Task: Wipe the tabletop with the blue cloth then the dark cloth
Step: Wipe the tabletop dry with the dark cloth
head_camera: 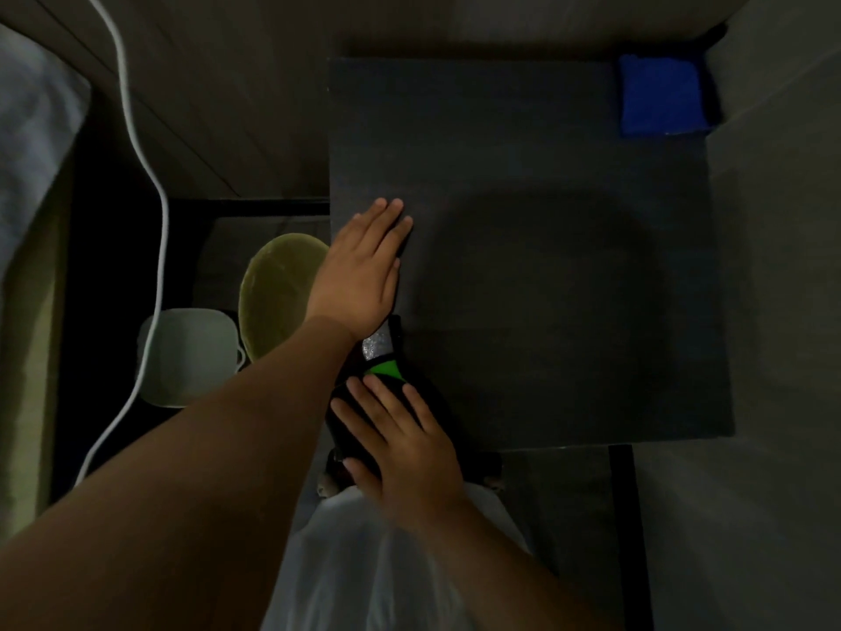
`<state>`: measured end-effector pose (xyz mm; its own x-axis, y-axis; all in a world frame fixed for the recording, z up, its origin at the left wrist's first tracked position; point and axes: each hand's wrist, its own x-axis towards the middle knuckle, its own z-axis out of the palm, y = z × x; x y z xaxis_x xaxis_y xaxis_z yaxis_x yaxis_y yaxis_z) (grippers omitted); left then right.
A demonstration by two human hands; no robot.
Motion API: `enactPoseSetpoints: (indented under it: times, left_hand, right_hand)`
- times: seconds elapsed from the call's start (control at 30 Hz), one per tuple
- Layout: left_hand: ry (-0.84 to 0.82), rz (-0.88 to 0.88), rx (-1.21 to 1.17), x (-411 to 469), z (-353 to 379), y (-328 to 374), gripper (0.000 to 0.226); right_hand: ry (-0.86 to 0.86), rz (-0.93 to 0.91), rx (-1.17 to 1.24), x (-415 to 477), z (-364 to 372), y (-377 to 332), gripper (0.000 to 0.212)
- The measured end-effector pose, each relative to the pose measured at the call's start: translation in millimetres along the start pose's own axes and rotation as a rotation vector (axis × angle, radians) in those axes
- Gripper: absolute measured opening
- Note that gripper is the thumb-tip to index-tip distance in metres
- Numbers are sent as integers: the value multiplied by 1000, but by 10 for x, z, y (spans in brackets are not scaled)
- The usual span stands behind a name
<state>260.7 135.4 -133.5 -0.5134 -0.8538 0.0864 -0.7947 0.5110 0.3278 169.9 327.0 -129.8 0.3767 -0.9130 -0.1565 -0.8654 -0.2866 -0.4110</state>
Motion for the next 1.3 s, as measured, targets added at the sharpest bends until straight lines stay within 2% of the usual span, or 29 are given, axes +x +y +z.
enactPoseSetpoints:
  times: [0.17, 0.4, 0.67, 0.93, 1.3]
  left_hand:
    - [-3, 7, 2, 3, -5, -4, 48]
    - [-4, 8, 15, -13, -3, 23, 49]
    - [-16, 5, 27, -2, -12, 36, 49]
    - [-42, -11, 54, -6, -11, 29, 51]
    - [-30, -9, 49, -7, -22, 53, 51]
  right_hand:
    - [-46, 76, -46, -160, -111, 286, 65]
    - [-22, 168, -176, -486, -323, 827, 64]
    - [5, 169, -205, -673, -495, 1197, 63]
    - [-12, 273, -258, -945, -674, 1707, 57]
    - [29, 458, -282, -1218, -892, 2257, 63]
